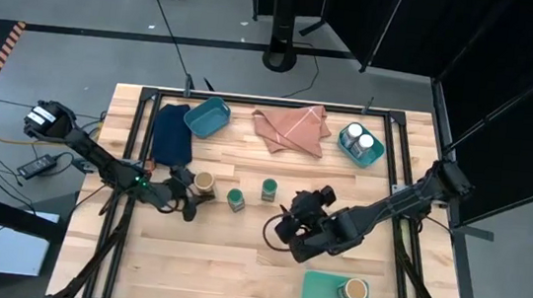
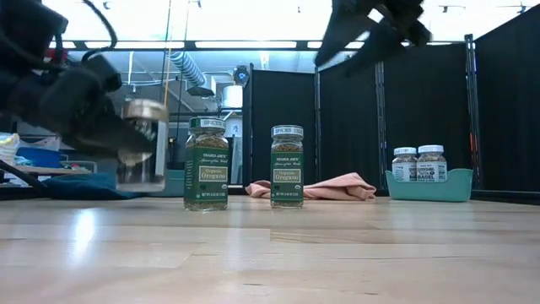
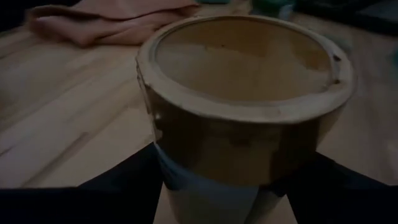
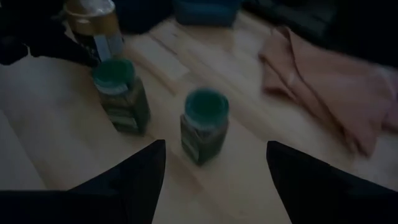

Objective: Sort spices by type
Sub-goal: Put the gold seasoning bottle into the light green bin

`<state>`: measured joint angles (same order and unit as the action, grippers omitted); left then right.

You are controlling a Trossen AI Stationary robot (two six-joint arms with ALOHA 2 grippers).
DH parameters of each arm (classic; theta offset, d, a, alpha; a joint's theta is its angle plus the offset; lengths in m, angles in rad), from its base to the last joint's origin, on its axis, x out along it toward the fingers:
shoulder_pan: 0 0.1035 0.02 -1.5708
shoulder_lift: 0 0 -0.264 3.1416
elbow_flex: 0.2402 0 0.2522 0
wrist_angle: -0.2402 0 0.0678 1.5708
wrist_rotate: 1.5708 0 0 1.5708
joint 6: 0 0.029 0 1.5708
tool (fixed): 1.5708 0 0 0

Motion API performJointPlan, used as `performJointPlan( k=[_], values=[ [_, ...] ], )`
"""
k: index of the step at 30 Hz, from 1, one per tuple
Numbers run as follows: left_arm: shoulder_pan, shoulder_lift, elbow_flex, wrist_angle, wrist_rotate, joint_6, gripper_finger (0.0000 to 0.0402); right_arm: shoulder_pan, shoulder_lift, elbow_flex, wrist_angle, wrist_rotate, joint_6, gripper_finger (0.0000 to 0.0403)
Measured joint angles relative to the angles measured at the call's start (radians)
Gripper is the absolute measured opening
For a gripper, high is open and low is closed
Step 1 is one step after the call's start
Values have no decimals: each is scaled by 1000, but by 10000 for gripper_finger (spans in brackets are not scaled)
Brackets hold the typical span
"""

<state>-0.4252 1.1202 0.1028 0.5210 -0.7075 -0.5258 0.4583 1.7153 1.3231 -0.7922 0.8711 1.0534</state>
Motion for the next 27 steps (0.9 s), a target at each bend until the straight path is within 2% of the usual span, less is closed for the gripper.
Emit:
performJointPlan(
  k=[7, 11, 14, 17, 20, 27],
  values=[
    [0, 0, 86, -2, 83, 72, 271, -80, 0, 118, 64, -38, -411, 286],
    [4, 0, 141, -21, 138, 111, 272, -147, -12, 216, 86, -182, -649, 286],
    [26, 0, 194, -83, 210, 134, 272, -201, -18, 303, 87, -353, -777, 286],
    [63, 0, 253, -176, 294, 159, 272, -248, -18, 380, 76, -520, -854, 286],
    [103, 0, 317, -274, 355, 192, 272, -281, -18, 434, 71, -624, -884, 286],
    [183, 0, 437, -371, 437, 241, 273, -306, -18, 517, 21, -672, -961, 286]
  ],
)
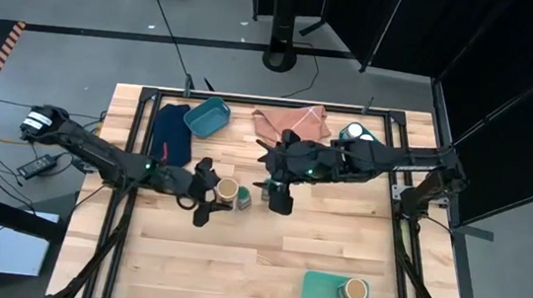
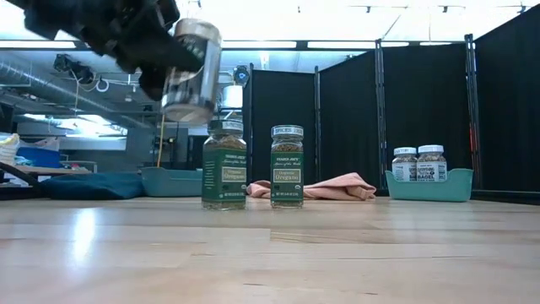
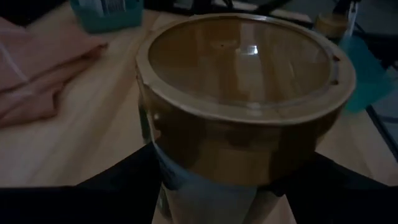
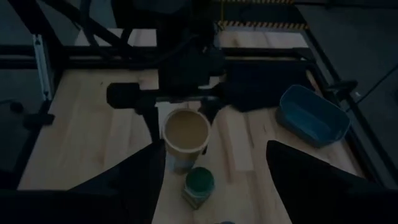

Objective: Sort spices by type
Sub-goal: Put the gold seasoning bottle into the light green bin

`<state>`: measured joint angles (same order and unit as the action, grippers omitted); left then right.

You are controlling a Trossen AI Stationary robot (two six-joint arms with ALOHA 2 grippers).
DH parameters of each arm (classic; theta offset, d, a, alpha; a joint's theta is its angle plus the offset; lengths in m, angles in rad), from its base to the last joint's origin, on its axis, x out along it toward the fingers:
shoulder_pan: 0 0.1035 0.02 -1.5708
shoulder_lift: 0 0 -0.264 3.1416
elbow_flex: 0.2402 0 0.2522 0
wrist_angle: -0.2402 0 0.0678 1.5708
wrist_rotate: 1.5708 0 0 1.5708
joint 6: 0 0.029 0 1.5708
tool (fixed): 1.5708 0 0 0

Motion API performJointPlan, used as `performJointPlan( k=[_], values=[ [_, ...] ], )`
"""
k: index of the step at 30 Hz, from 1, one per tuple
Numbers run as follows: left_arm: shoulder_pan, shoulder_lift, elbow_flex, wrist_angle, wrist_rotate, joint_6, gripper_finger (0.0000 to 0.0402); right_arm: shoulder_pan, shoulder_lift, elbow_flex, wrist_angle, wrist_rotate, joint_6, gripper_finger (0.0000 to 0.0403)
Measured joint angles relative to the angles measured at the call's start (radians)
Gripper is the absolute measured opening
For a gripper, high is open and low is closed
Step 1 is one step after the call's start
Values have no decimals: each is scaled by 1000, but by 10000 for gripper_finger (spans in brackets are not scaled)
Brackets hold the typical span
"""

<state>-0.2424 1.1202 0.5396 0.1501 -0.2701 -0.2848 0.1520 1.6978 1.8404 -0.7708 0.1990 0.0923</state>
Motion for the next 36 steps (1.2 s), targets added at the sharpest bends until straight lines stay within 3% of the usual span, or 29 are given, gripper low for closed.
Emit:
performJointPlan(
  k=[16, 22, 28, 34, 36],
  values=[
    [113, 6, 105, -68, 81, 46, 273, -7, 1, 9, -72, -58, 45, 286],
    [119, 6, 106, -67, 81, 46, 273, -13, 39, 7, -89, -58, -29, 287],
    [120, 6, 106, -78, 81, 41, 273, -25, 53, 21, -75, -29, -97, 297],
    [125, 6, 106, -72, 81, 38, 273, -34, 53, 23, -8, 137, -183, 317],
    [127, 6, 106, -74, 81, 38, 273, -48, 61, 23, -6, 133, -176, 327]
  ],
)
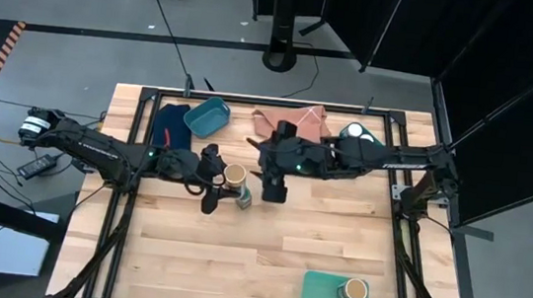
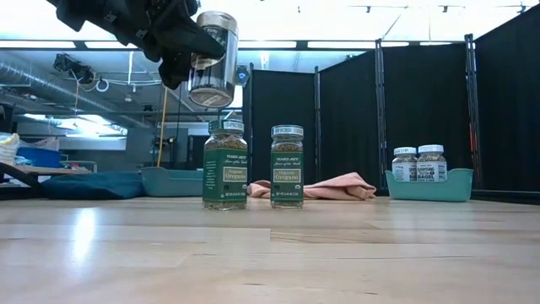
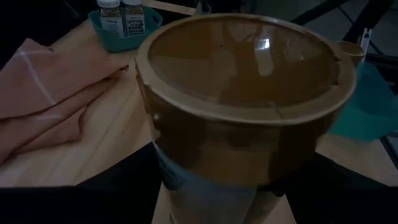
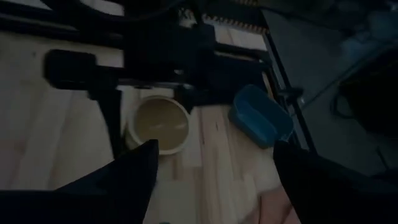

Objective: Sort spices by type
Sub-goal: Put the gold seasoning bottle into the light green bin

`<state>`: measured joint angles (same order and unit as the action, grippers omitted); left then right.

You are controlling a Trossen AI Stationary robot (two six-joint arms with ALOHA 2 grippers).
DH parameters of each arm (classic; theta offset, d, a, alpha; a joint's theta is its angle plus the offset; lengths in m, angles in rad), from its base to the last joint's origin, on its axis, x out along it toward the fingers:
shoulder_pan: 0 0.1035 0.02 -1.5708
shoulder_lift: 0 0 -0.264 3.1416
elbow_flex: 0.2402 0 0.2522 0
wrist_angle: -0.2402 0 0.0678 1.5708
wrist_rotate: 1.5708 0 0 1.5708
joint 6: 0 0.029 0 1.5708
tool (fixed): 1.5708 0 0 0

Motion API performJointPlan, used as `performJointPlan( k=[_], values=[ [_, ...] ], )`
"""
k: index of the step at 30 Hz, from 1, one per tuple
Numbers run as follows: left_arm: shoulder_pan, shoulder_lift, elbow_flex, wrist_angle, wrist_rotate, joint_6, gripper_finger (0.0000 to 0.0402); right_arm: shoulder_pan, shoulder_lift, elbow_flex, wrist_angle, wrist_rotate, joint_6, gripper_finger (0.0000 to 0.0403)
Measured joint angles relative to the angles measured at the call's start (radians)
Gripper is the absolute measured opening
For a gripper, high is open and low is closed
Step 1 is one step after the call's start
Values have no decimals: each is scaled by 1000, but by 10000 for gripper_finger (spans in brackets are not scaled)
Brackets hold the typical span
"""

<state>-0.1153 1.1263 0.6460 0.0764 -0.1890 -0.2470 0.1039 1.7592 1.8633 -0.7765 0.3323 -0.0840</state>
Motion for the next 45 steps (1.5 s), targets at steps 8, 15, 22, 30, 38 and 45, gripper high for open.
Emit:
performJointPlan(
  k=[8, 15, 22, 30, 38, 45],
  values=[
    [57, 0, 0, 37, 32, -18, 273, -15, 2, 20, -7, -30, 10, 327],
    [90, 80, 38, 82, 126, -18, 273, -26, -1, 116, -156, -49, 41, 327],
    [92, 252, 204, 13, 193, 59, 279, -41, -1, 147, -282, -196, 144, 323],
    [96, 311, 293, 8, 192, 133, 285, -27, -1, 147, -362, -263, 205, 322],
    [96, 310, 306, 5, 164, 145, 286, -25, 6, 147, -359, -207, 208, 338],
    [96, 310, 306, 8, 140, 144, 286, -6, 24, 146, -353, -94, 86, 345]
  ],
)
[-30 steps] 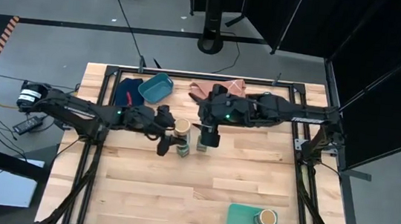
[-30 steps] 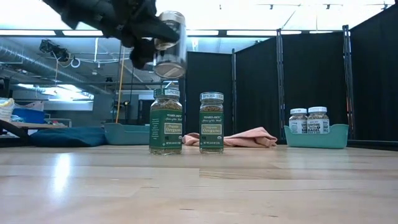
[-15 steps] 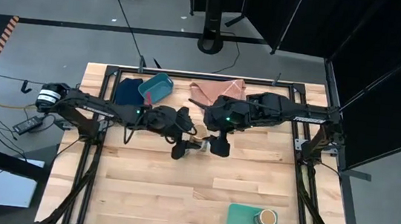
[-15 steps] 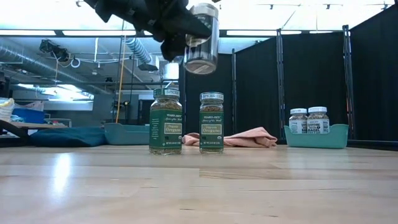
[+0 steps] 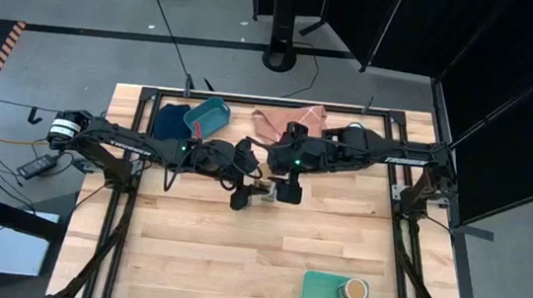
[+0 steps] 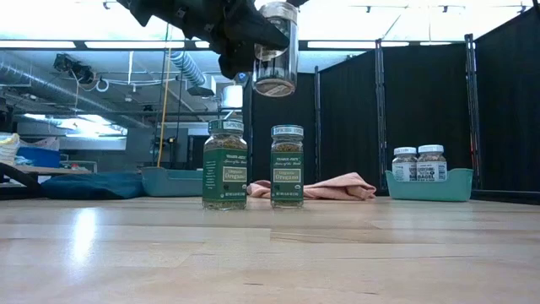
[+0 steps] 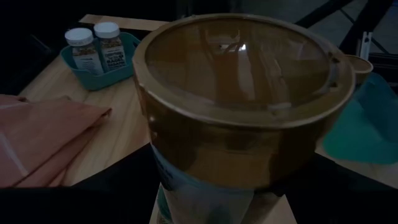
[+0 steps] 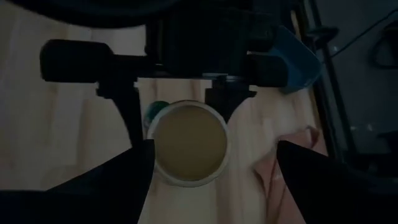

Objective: Sort spices by type
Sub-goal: Put the gold seasoning bottle into the light green bin

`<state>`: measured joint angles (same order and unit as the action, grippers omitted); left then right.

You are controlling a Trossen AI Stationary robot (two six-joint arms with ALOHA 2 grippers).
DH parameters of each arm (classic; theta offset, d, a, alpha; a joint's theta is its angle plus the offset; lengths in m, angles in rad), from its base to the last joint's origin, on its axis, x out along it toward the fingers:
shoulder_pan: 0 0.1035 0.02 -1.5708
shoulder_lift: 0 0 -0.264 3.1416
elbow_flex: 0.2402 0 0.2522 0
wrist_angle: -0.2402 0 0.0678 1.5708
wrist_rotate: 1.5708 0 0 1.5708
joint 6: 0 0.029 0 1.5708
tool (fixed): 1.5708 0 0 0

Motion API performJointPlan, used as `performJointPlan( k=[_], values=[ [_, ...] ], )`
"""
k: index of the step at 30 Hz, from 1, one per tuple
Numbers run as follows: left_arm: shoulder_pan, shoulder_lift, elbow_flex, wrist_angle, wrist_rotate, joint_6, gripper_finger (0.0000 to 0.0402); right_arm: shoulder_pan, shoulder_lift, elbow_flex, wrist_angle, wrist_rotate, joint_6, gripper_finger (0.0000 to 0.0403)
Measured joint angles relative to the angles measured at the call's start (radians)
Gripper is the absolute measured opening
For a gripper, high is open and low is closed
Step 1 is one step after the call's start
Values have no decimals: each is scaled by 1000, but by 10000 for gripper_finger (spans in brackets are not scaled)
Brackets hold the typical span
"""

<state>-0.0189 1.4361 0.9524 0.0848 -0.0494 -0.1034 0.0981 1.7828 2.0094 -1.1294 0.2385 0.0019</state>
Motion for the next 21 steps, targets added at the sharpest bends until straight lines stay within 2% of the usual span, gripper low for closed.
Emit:
performJointPlan(
  k=[14, 16, 21],
  values=[
    [0, 0, 0, -1, -31, 25, 287, -18, 0, 0, 10, -50, 109, 350],
    [0, 0, -1, -2, -31, 25, 287, -22, 8, -1, 14, -67, 102, 350],
    [0, 0, -1, -2, -41, 25, 287, -4, 17, -4, 55, -27, 6, 346]
  ],
)
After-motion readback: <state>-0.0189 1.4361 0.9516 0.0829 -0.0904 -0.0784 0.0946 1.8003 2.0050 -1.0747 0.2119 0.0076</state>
